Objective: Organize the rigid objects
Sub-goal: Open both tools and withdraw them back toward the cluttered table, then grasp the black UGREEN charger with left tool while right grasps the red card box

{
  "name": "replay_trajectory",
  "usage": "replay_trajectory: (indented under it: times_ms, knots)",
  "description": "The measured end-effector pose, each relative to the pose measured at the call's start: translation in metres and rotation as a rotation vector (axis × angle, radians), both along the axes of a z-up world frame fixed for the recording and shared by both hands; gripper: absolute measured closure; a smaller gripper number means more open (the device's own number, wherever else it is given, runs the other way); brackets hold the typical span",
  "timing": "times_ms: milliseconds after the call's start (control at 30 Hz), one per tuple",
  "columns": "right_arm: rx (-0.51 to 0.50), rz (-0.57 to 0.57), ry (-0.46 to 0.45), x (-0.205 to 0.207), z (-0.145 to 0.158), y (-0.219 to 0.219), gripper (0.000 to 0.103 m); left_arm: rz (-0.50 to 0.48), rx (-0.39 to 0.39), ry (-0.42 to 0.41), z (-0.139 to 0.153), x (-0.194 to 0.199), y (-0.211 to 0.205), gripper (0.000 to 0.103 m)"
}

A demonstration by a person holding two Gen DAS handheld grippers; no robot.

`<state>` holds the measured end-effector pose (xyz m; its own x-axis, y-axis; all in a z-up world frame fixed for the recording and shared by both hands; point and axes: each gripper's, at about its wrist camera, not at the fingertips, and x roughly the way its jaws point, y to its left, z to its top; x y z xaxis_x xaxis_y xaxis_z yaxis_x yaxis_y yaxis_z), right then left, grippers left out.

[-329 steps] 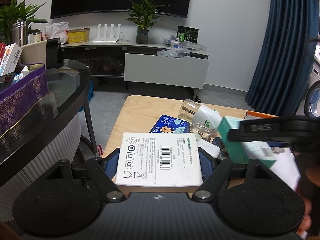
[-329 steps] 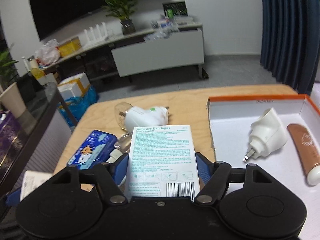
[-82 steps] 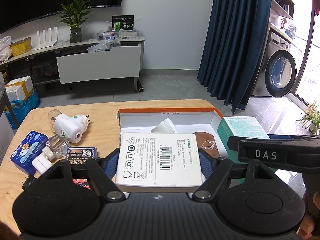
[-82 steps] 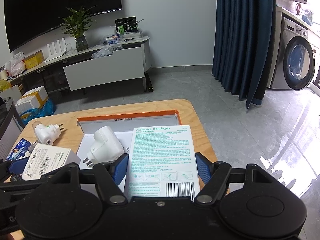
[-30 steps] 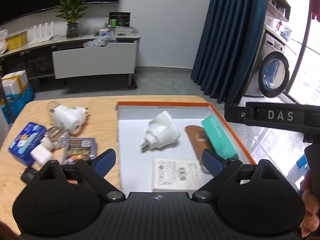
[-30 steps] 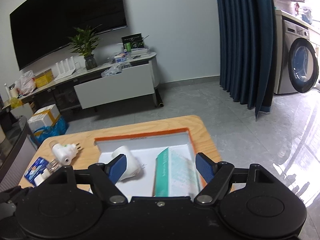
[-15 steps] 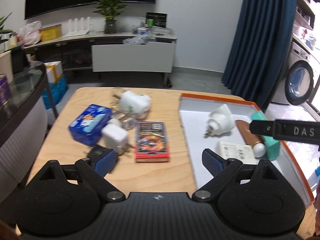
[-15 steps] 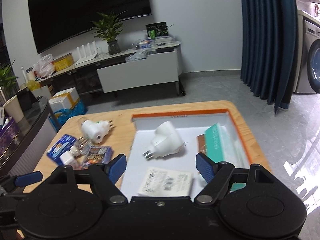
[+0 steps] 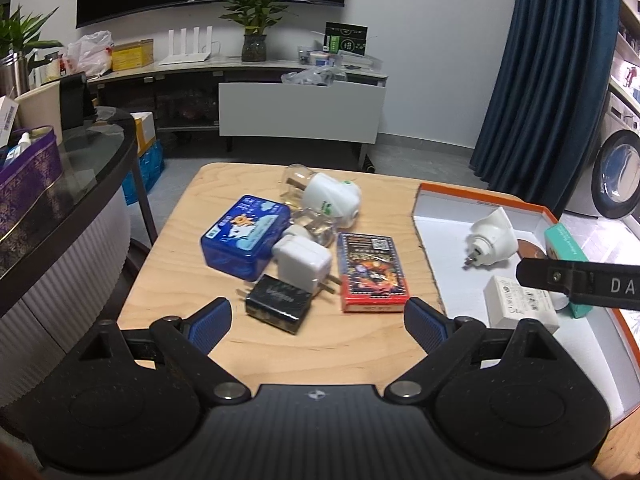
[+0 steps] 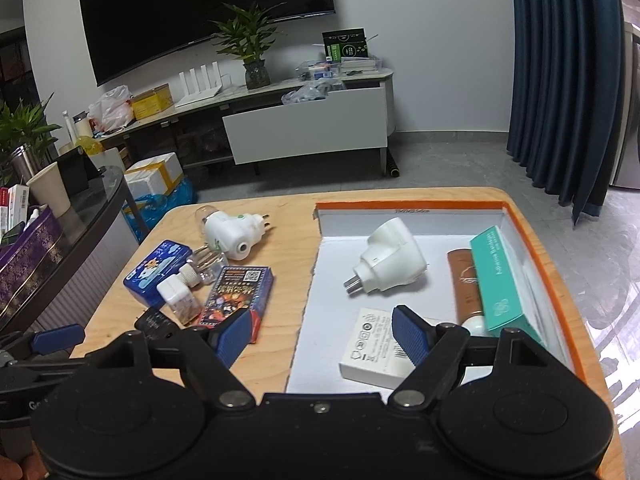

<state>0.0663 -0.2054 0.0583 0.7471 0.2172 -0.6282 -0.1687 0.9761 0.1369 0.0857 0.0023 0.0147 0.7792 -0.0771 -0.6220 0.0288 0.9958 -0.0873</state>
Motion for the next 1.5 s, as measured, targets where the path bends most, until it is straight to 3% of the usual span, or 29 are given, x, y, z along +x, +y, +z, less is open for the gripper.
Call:
replay_trajectory:
  times_ms: [233, 467, 933, 1067, 1233, 1500]
  knots:
    - [-0.009, 0.021, 0.015, 0.002, -0.005, 0.012, 0.012, -0.009, 0.025, 0.002, -0.01, 0.007, 0.013, 0.007]
    - [-0.013, 0.024, 0.03, 0.005, -0.011, 0.014, 0.009, -0.118, 0.1, 0.01, -0.038, 0.029, 0.02, 0.007]
    - [-0.028, 0.028, 0.067, 0.024, -0.026, 0.023, 0.009, -0.217, 0.083, -0.017, -0.067, 0.066, 0.039, 0.009]
    - [-0.028, 0.036, 0.077, 0.03, -0.03, 0.03, 0.009, -0.254, 0.083, -0.042, -0.065, 0.062, 0.035, 0.039]
    - [-0.036, 0.06, 0.083, 0.036, -0.034, 0.043, 0.009, -0.239, 0.085, -0.038, -0.064, 0.059, 0.033, 0.04]
    - [-0.043, 0.122, 0.12, 0.055, -0.046, 0.071, 0.009, -0.126, 0.05, -0.032, -0.051, 0.049, 0.044, 0.041]
